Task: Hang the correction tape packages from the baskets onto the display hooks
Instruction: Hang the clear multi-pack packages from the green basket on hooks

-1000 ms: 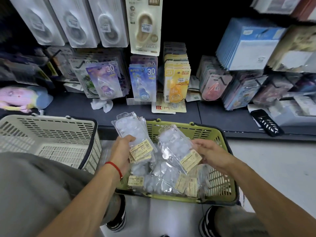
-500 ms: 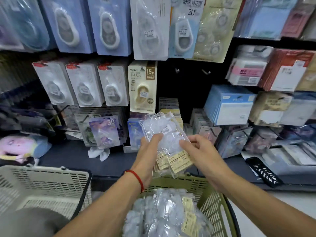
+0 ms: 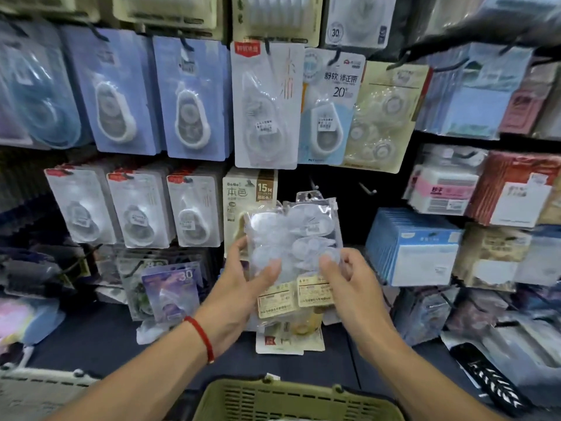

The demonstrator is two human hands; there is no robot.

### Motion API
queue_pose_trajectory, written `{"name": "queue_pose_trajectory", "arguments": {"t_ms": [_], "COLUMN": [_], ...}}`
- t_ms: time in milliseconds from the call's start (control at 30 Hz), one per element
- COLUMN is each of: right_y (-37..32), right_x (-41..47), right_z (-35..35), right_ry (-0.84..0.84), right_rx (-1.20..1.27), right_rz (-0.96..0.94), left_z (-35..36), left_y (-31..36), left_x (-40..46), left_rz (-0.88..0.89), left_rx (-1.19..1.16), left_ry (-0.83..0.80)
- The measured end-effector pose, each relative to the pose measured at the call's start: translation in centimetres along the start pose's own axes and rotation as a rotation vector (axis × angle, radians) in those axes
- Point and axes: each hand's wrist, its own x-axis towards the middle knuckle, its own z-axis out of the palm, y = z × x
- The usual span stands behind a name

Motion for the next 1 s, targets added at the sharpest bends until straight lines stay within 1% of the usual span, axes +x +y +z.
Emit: {"name": "queue_pose_trajectory", "arguments": {"t_ms": [67, 133, 200, 300, 400, 467, 567, 633, 700, 800, 833, 900, 1000], "right_y": [-0.1, -0.3, -0.5, -0.5, -0.3, -0.2, -0.2, 0.1, 0.7, 1.4, 1.6, 1.6, 0.9], "right_x": [0.7, 1.2, 1.5, 1.8, 2.2, 2.4, 2.5, 2.6, 3.2, 3.5, 3.4, 2.7, 1.3], "right_z": [-0.2, -0.6, -0.8, -1.1, -1.1, -0.9, -0.4, -0.2, -0.3, -1.0, -1.1, -1.1, -0.4], "right_ry": [0.071, 0.097, 0.1, 0.081, 0.069, 0.071, 0.1, 0.108, 0.073, 0.009, 0.0, -0.034, -0.167], "right_rx": [0.03, 0.028, 0.022, -0.01, -0.025, 0.008, 0.07, 0.043, -0.066, -0.434, -0.477, -0.447, -0.282], "right_rz": [-0.006, -0.017, -0.021, -0.057, -0.079, -0.067, -0.036, -0.042, -0.016, 0.111, 0.129, 0.07, -0.055], "left_z": [-0.3, -0.5, -0.4, -0.2, 0.0, 0.0, -0.4, -0.7, -0.8, -0.7, -0.7, -0.5, 0.0], "left_y": [0.0, 0.3, 0.8, 1.4, 1.8, 2.0, 2.0, 1.8, 1.7, 1.6, 1.4, 1.1, 0.7], "left_x": [0.1, 0.2, 0.3, 0.2, -0.1, -0.3, -0.3, -0.3, -0.5, -0.6, -0.5, -0.4, -0.3], "left_rz": [0.05, 0.084, 0.079, 0.028, -0.003, -0.01, 0.046, 0.078, 0.088, 0.087, 0.085, 0.083, 0.085], "left_rx": [0.035, 0.052, 0.025, -0.043, -0.065, -0.074, -0.086, -0.1, -0.114, -0.128, -0.135, -0.144, -0.135], "left_ry": [0.076, 0.102, 0.085, 0.026, 0.028, 0.022, 0.025, 0.026, 0.026, 0.037, 0.037, 0.025, -0.022]}}
